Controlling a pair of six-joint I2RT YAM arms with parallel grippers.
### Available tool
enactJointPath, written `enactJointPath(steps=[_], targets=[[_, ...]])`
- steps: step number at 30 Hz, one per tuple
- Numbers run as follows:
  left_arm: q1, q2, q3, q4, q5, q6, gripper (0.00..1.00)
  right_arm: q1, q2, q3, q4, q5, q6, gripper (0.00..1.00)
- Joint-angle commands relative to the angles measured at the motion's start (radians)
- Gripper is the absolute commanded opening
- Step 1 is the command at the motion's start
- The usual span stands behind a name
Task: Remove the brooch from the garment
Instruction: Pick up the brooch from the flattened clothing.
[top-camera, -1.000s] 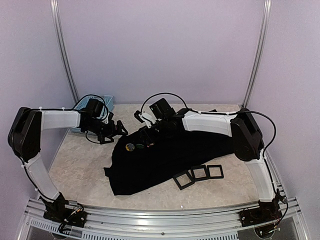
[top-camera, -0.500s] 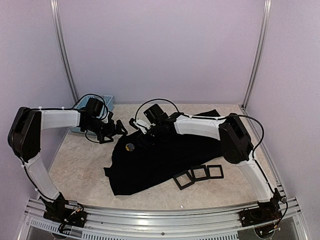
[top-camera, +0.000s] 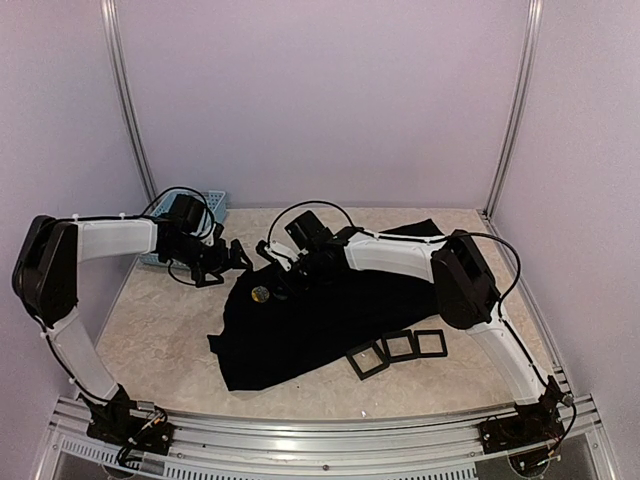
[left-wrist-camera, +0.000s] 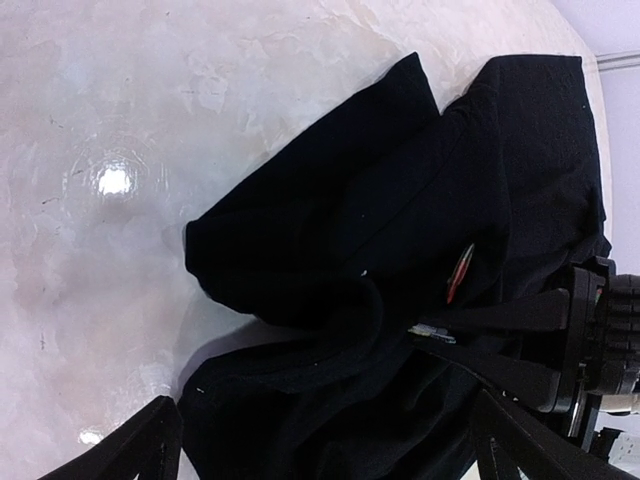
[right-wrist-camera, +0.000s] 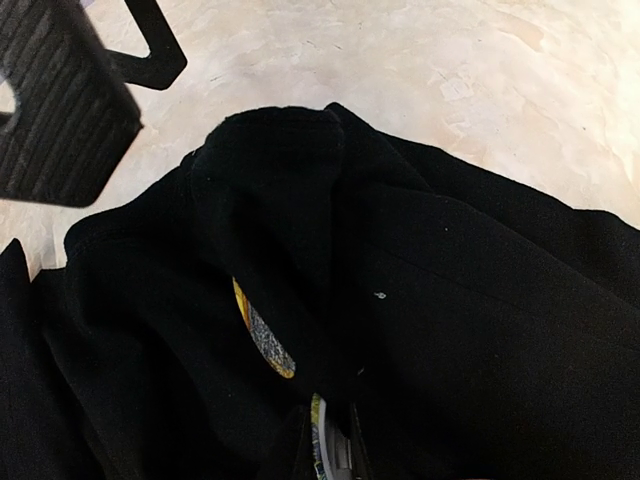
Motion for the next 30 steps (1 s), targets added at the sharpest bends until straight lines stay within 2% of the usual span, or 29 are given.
enactJointPath(steps=[1, 3, 9, 12, 18, 22, 30], targets=[[0.006, -0.036, 0.015, -0.03, -0.01, 0.006, 0.99, -0.015, 0.037, 0.026, -0.005, -0.043, 0.017, 0.06], [0.005, -0.045, 0.014, -0.034, 0.0, 0.015, 0.99, -0.026, 0.033, 0.024, 0.007, -0.09, 0.049, 0.0], [0.004, -0.101, -0.032, -0.008, 0.041, 0.062, 0.99, -0.088, -0.004, -0.025, 0.101, -0.309, 0.23, 0.0], [0.002, -0.144, -0.07, 0.023, 0.075, 0.08, 0.99, -0.121, -0.04, -0.102, 0.202, -0.429, 0.329, 0.0], [-0.019, -0.203, -0.098, 0.075, 0.13, 0.101, 0.99, -0.137, -0.08, -0.181, 0.26, -0.608, 0.42, 0.0], [-0.053, -0.203, -0.09, 0.082, 0.122, 0.137, 0.99, -0.139, -0.108, -0.272, 0.407, -0.732, 0.548, 0.0], [-0.052, -0.157, -0.113, 0.15, 0.125, 0.108, 0.99, -0.139, -0.142, -0.371, 0.676, -0.874, 0.768, 0.0]])
